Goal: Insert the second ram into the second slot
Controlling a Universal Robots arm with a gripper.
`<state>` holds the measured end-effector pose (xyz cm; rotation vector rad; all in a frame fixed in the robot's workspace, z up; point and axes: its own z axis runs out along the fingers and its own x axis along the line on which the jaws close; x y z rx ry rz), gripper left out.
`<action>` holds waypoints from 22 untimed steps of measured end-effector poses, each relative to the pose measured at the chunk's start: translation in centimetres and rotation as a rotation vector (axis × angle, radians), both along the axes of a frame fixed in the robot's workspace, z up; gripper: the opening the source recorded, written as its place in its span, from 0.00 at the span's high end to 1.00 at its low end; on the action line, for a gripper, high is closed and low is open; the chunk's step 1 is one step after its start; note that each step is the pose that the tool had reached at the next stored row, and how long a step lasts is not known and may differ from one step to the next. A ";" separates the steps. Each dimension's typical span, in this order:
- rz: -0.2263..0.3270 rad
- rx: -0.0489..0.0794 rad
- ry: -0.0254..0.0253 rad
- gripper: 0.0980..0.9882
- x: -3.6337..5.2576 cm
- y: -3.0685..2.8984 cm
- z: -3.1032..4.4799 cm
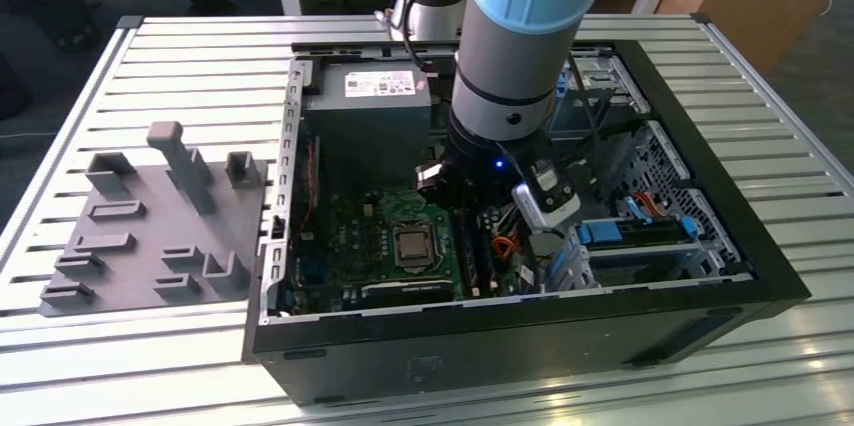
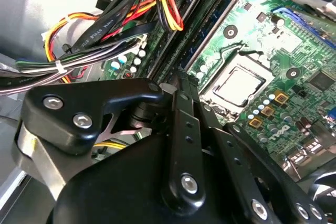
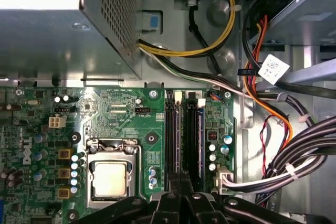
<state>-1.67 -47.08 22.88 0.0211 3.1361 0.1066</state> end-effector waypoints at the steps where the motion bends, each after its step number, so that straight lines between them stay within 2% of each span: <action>1: 0.000 0.000 -0.0001 0.99 0.00 0.00 0.00; 22: 0.000 -0.019 -0.0003 0.99 -0.01 0.16 -0.77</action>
